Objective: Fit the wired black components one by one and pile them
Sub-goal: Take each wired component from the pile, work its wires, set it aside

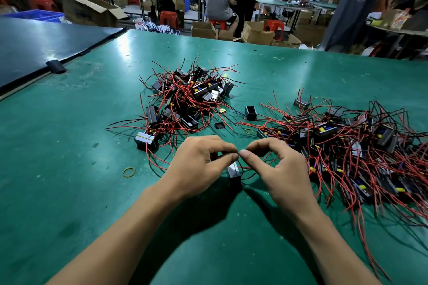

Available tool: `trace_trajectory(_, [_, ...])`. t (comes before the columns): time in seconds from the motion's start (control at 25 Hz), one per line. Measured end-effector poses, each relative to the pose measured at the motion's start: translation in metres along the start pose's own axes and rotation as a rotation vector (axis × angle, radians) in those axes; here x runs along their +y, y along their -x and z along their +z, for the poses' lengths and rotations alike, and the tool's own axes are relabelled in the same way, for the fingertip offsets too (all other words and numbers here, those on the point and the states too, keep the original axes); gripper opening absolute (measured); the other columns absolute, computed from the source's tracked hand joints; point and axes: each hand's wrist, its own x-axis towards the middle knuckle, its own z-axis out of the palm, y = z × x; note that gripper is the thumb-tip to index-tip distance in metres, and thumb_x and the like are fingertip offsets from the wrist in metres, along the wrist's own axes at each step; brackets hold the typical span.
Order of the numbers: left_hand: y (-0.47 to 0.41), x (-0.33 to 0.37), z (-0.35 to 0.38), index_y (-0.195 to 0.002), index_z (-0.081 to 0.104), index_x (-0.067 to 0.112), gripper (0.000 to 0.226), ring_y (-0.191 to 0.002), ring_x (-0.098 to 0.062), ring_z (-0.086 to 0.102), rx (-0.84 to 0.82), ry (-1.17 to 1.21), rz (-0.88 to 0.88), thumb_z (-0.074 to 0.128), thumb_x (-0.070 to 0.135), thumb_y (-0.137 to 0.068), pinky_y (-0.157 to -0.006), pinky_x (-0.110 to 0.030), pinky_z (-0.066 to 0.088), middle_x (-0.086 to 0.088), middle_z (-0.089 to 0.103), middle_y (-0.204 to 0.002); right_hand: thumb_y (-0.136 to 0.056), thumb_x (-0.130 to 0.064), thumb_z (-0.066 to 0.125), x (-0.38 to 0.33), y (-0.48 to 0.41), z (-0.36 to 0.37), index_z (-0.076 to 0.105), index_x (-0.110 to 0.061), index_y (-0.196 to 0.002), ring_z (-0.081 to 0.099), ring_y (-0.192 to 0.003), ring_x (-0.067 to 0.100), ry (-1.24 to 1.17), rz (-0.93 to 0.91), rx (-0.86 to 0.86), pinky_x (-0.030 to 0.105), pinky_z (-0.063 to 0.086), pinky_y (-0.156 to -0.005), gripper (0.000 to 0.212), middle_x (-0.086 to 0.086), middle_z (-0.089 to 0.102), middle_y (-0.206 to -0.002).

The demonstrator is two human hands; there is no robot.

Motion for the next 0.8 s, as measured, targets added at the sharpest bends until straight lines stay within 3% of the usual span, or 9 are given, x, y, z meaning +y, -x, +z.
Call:
trace_trajectory(0.16, [0.0,0.003,-0.002,-0.087,0.078,0.017,0.005,-0.071,-0.015,0.062,-0.025,0.081,-0.095,0.075,0.02,-0.085,-0.069,-0.036,0.049,0.003,0.07,-0.076,-0.08,-0.022,0.084,0.004,0.001,0.0,0.071,-0.022,-0.088,0.064,-0.081,0.005,0.233,-0.345,0.136,0.044,0.047,-0.083,0.015,-0.014,0.068,-0.084])
trace_trajectory(0.32, [-0.001,0.006,-0.003,-0.088,0.079,0.013,0.006,-0.074,-0.018,0.063,-0.056,0.129,-0.154,0.075,0.016,-0.085,-0.071,-0.03,0.049,0.0,0.072,-0.078,-0.083,-0.023,0.081,0.01,0.0,0.0,0.074,-0.021,-0.09,0.064,-0.084,0.003,0.272,-0.426,0.146,0.041,0.045,-0.081,0.01,-0.014,0.07,-0.09])
trace_trajectory(0.44, [-0.001,0.009,-0.005,-0.088,0.079,0.013,0.006,-0.073,-0.017,0.063,-0.058,0.139,-0.158,0.075,0.015,-0.085,-0.068,-0.022,0.046,-0.001,0.072,-0.078,-0.083,-0.027,0.077,0.011,-0.001,0.0,0.078,-0.023,-0.094,0.066,-0.091,0.004,0.294,-0.422,0.119,0.04,0.045,-0.083,0.011,-0.013,0.073,-0.096])
trace_trajectory(0.68, [-0.002,0.008,-0.004,-0.085,0.079,0.015,0.003,-0.069,-0.017,0.061,-0.041,0.139,-0.143,0.076,0.016,-0.084,-0.067,-0.026,0.047,0.0,0.071,-0.074,-0.086,-0.031,0.071,0.006,-0.002,-0.001,0.075,-0.022,-0.089,0.062,-0.085,0.01,0.279,-0.33,0.026,0.041,0.043,-0.085,0.01,-0.016,0.07,-0.088])
trace_trajectory(0.8, [-0.001,0.009,-0.002,-0.083,0.078,0.019,0.004,-0.063,-0.011,0.06,0.04,0.036,-0.03,0.076,0.021,-0.082,-0.062,-0.029,0.049,0.008,0.069,-0.071,-0.088,-0.029,0.067,0.001,0.0,0.002,0.069,-0.026,-0.086,0.057,-0.087,0.008,0.181,-0.187,-0.036,0.045,0.043,-0.089,0.005,-0.019,0.064,-0.084])
